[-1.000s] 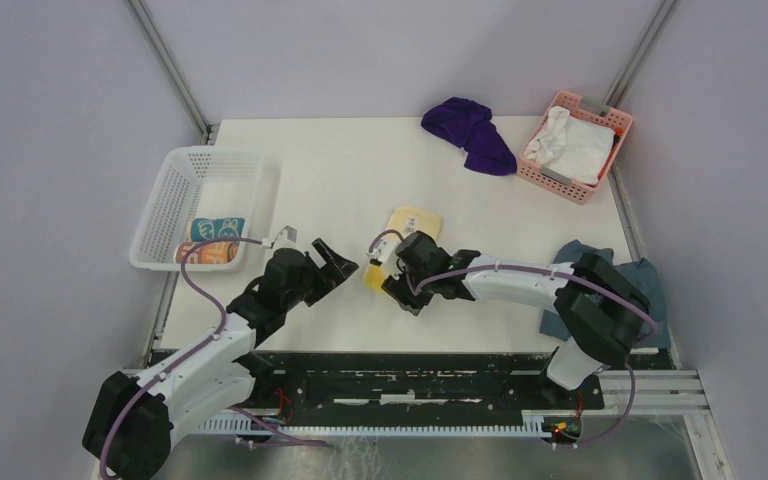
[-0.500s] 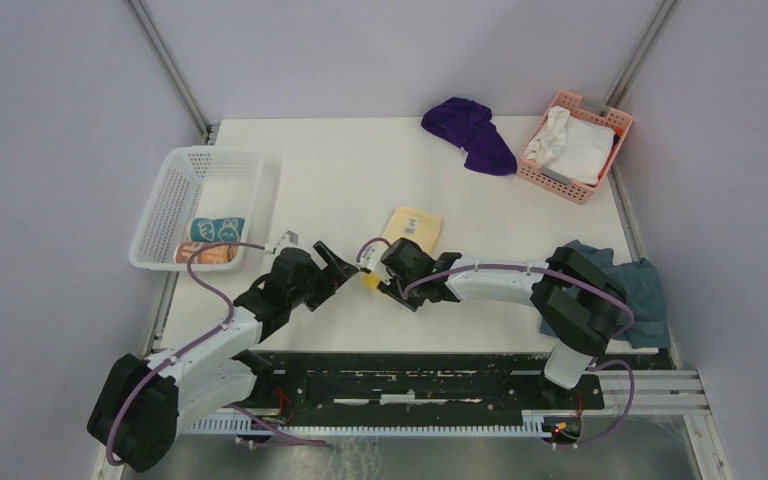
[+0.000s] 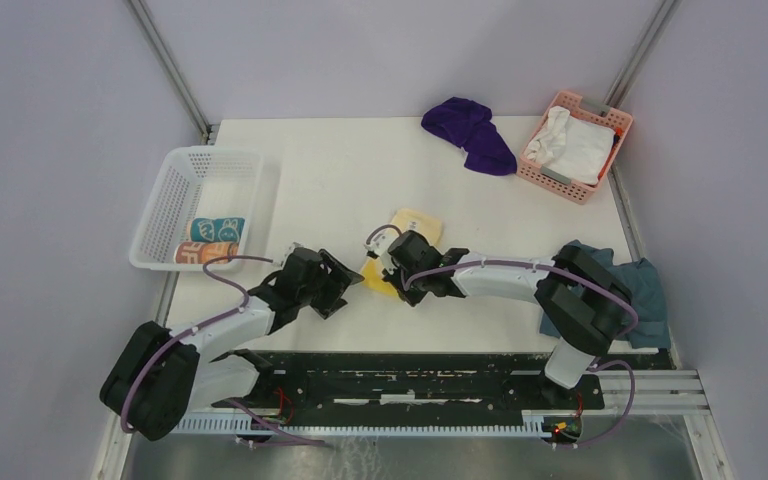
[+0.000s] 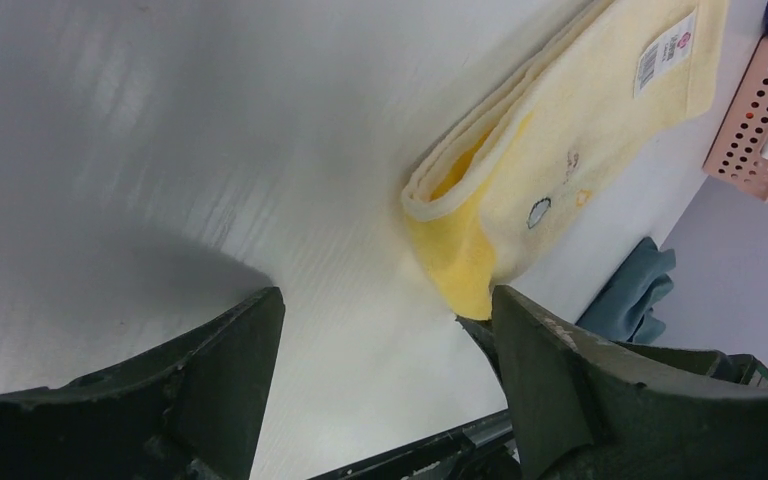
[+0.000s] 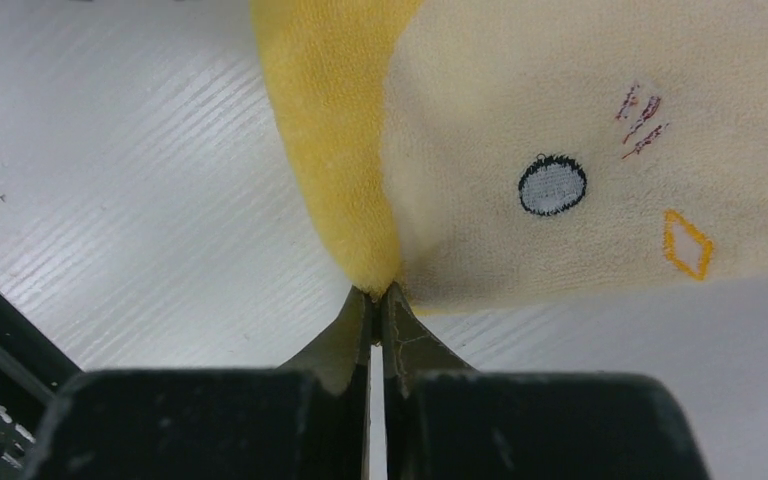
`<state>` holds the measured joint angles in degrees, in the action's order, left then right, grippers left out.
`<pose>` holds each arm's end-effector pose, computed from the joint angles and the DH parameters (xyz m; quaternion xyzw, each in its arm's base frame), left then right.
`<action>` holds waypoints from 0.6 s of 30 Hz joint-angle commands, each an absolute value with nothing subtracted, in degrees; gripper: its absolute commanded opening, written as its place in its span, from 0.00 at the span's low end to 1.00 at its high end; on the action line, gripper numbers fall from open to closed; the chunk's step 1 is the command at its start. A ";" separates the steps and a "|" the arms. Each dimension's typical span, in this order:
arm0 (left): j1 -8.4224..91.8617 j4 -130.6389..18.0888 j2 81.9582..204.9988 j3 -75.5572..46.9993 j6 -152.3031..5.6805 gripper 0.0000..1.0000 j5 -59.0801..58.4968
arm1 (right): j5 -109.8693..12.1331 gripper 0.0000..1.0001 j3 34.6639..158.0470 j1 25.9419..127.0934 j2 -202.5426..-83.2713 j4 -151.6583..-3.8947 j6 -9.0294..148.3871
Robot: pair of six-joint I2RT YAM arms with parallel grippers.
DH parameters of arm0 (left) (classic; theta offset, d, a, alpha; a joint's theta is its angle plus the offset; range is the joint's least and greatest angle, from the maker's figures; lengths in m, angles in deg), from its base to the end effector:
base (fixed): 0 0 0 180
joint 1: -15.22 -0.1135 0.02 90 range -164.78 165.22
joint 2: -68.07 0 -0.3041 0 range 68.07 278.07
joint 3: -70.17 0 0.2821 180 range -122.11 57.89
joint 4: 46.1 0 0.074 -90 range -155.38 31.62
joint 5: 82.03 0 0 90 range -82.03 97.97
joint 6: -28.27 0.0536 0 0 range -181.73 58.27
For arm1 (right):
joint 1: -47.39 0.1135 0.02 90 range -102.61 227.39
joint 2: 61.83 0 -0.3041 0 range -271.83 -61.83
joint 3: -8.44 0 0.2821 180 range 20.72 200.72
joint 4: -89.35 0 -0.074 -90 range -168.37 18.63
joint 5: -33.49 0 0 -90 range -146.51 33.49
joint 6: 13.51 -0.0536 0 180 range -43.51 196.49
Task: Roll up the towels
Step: Roll the towel at the center of the board.
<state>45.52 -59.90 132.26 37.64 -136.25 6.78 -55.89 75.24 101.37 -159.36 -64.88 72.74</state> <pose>0.1870 -0.1105 0.1483 -0.3446 0.8588 -0.3061 0.2235 0.2187 0.3018 0.1644 -0.4078 0.8664 0.1437 0.2499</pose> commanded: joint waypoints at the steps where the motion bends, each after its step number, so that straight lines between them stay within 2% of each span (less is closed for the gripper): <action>1: 47.41 -56.18 134.94 34.24 -143.21 0.81 6.65 | -52.30 0.03 75.25 100.79 -157.51 -69.25 66.85; 18: 53.05 -54.90 148.95 27.89 -147.10 0.58 14.21 | -51.23 0.03 74.71 100.83 -156.86 -69.51 67.07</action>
